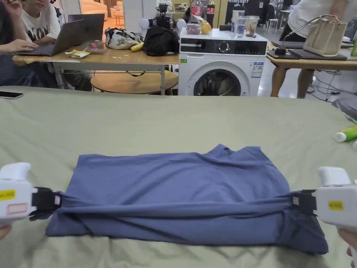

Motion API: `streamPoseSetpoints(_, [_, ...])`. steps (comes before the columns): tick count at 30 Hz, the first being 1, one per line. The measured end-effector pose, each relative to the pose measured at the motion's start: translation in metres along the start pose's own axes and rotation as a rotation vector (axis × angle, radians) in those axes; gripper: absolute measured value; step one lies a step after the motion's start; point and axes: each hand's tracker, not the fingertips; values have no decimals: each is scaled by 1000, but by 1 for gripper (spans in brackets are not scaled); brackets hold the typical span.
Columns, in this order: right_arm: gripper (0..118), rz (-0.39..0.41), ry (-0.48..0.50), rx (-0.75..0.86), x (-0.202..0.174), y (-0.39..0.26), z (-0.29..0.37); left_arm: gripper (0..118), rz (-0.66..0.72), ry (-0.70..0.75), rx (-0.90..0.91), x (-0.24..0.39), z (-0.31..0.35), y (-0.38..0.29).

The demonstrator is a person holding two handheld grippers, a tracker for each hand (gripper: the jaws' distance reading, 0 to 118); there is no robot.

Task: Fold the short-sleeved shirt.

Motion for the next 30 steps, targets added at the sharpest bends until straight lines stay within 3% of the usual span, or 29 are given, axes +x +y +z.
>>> streamPoseSetpoints(5, [6, -12, -91, -14, -16, 17, -52, 17, -17, 53, 3, 12, -39, 20])
streamPoseSetpoints(6, [11, -21, -95, 2, -18, 16, -53, 37, -22, 58, 24, 11, -39, 18])
streamPoseSetpoints(7, [25, -30, -95, 14, -19, 15, -53, 43, -7, 64, 69, 11, -38, 17])
streamPoseSetpoints(8, [47, -42, -89, 26, -21, 14, -52, 44, 12, 64, 102, 11, -34, 15])
streamPoseSetpoints(9, [77, -44, -85, 37, -20, 12, -49, 47, 16, 48, 134, 11, -30, 13])
streamPoseSetpoints(10, [83, -45, -75, 57, -22, 10, -45, 54, 24, 41, 166, 14, -23, 15])
streamPoseSetpoints(12, [83, -6, -47, 109, -31, 6, -34, 74, -5, 74, 209, 21, -11, 12])
streamPoseSetpoints(17, [83, 90, 10, 199, -55, -6, 0, 74, -135, 68, 315, 46, 25, -4])
streamPoseSetpoints(20, [82, 99, 37, 212, -70, -15, 20, 73, -182, 91, 336, 63, 45, -18])
streamPoseSetpoints(22, [73, 98, 61, 219, -73, -21, 30, 55, -191, 37, 340, 69, 55, -27])
streamPoseSetpoints(23, [58, 98, 69, 225, -76, -25, 37, 37, -190, 27, 340, 73, 60, -32])
streamPoseSetpoints(24, [19, 100, 75, 233, -78, -29, 44, 7, -195, 19, 337, 77, 64, -36])
streamPoseSetpoints(25, [0, 102, 79, 238, -79, -32, 49, 0, -200, -4, 341, 78, 68, -40])
streamPoseSetpoints(30, [0, 122, 77, 248, -80, -45, 64, 0, -157, -82, 339, 78, 79, -46])
